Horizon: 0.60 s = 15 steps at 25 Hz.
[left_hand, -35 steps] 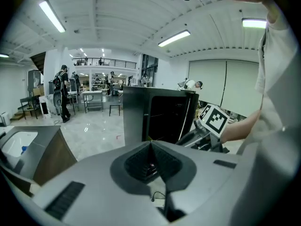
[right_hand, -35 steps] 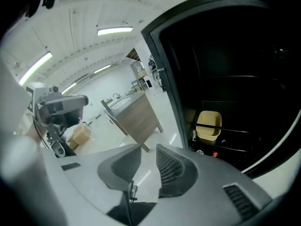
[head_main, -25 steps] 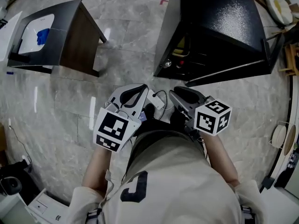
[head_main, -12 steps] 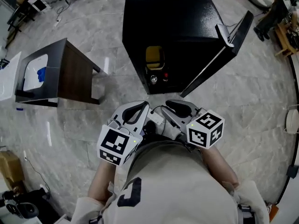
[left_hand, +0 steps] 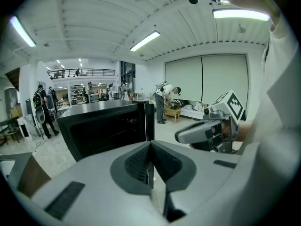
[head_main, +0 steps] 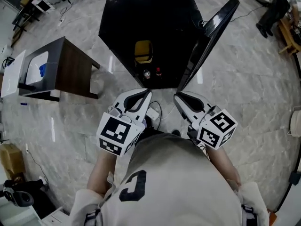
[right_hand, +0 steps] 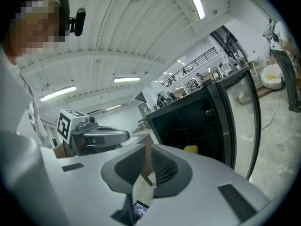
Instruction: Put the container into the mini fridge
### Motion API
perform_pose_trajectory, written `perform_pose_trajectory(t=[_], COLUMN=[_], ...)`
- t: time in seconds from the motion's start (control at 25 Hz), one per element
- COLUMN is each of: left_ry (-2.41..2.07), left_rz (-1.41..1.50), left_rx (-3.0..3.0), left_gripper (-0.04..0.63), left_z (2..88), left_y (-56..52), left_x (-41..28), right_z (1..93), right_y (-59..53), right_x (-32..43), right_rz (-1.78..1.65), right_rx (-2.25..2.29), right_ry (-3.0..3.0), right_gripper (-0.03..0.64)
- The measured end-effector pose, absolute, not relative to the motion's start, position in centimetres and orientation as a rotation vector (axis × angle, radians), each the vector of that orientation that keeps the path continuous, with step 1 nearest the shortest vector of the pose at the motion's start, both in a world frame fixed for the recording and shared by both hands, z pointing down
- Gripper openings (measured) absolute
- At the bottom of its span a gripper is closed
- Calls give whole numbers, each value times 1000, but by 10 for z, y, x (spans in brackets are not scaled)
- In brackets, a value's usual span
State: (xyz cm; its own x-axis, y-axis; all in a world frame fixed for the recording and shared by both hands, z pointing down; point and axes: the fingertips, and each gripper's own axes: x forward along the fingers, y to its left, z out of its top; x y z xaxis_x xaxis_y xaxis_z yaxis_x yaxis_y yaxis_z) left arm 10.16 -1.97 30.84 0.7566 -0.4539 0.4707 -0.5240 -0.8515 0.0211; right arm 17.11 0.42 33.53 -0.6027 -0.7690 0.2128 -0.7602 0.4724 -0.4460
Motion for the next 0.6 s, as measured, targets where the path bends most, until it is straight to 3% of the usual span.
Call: perform_pose_trajectory(t=[0.28,0.6], left_ry=[-835,-925], left_rz=[781,800], left_rx=[2755,2702], left_gripper=[57,57], left_z=[318,318], left_y=[18,38], left_x=[128,111], right_z=[334,319], right_y=[36,55], right_x=[175,156], right_rz=[-804,-786], right_rx=[-1149,-961], right_ry=[2720,2767], right_gripper=[37,37])
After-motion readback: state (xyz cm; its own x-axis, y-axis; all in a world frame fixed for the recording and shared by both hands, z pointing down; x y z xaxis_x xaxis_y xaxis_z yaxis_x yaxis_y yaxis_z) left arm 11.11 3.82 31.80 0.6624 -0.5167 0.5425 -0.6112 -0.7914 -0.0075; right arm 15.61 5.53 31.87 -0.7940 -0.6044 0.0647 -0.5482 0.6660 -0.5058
